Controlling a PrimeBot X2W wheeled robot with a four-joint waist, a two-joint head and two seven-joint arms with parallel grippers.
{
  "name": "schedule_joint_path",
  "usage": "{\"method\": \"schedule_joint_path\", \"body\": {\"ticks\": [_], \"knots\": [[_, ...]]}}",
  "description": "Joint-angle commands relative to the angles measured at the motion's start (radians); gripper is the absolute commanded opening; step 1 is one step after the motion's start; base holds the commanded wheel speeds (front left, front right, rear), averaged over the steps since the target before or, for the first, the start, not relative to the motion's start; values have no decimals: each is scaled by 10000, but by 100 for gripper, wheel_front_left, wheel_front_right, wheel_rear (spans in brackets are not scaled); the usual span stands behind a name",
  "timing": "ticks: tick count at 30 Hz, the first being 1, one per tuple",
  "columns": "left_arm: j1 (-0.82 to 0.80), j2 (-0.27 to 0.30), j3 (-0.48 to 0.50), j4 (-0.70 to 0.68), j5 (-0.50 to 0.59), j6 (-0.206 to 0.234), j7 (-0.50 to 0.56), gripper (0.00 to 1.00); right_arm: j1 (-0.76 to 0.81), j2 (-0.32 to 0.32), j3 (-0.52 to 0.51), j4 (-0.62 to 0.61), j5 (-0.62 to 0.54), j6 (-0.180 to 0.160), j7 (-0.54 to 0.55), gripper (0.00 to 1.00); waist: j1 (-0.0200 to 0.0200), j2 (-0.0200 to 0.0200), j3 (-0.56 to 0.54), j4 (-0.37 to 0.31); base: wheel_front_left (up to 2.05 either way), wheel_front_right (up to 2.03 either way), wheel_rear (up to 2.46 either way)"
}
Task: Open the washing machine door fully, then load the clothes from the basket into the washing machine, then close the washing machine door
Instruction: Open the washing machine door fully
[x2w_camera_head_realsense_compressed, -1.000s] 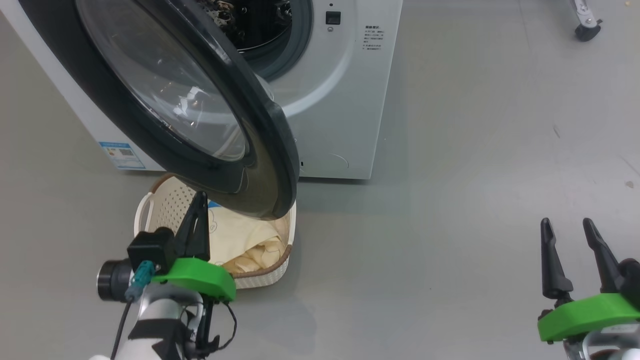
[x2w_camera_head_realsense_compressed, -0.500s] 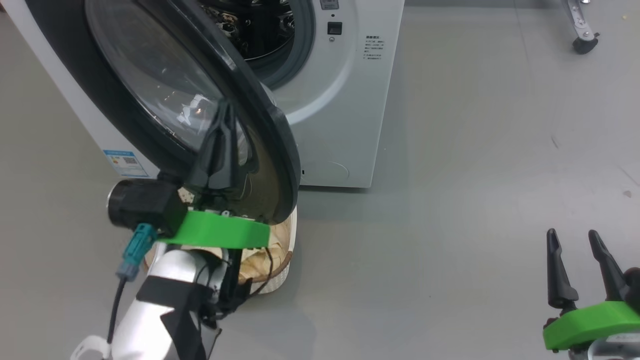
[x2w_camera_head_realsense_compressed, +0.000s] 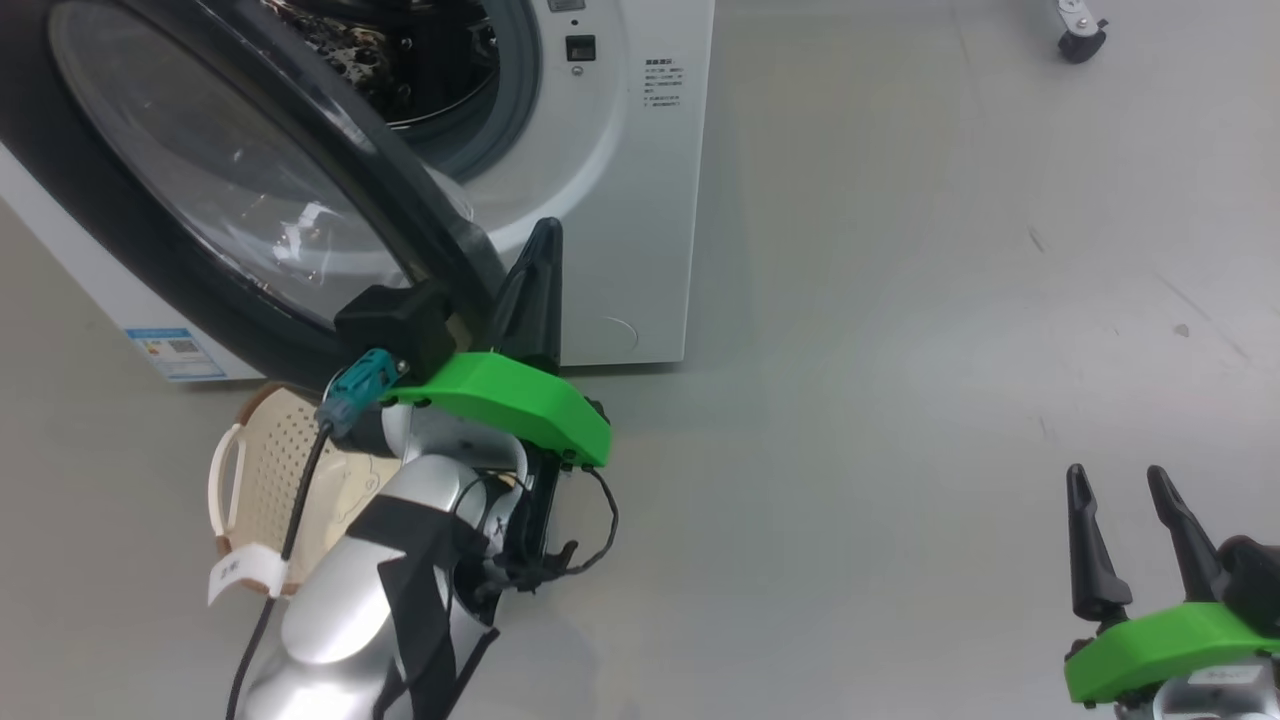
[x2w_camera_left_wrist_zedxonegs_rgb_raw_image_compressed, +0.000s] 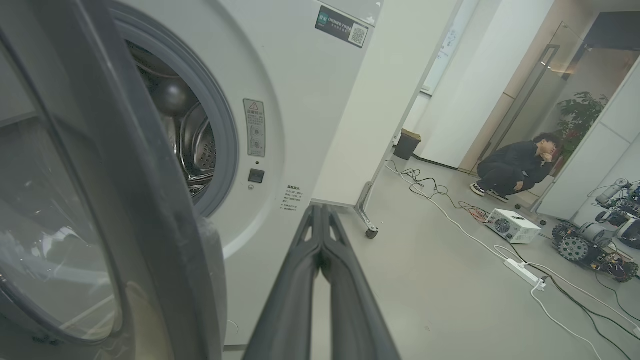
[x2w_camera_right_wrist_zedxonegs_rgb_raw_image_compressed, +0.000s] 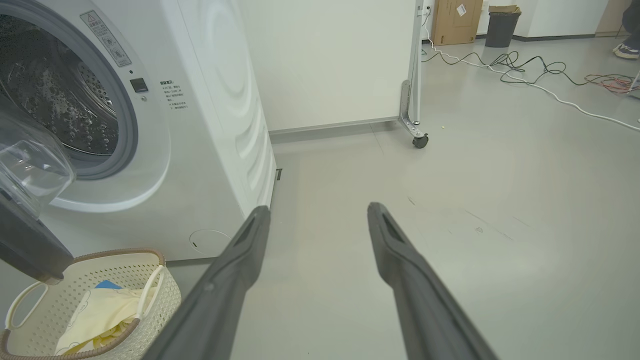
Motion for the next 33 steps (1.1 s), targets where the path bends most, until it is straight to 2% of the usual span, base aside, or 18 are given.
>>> {"method": "schedule_joint_path", "body": {"ticks": [1,10,17,33], "knots": [[-618,127,294,-10,-171,117,-136,0,-507,-164,204,-259,67,-2,-140,100,0,0,35,-109,0,0,0],[-1401,126,-84,2072,-1304,587,-966,0,-619,-164,245,-60,132,-2,-218,100,0,0,91,-275,0,0,0],[-1700,126,-180,3046,-1833,556,-1379,0,-701,-164,216,66,205,-2,-300,100,0,0,153,-173,0,0,0],[-1707,126,-379,3754,-2072,464,-1646,0,-807,-164,59,252,289,-2,-391,100,0,0,218,268,0,0,0]]}}
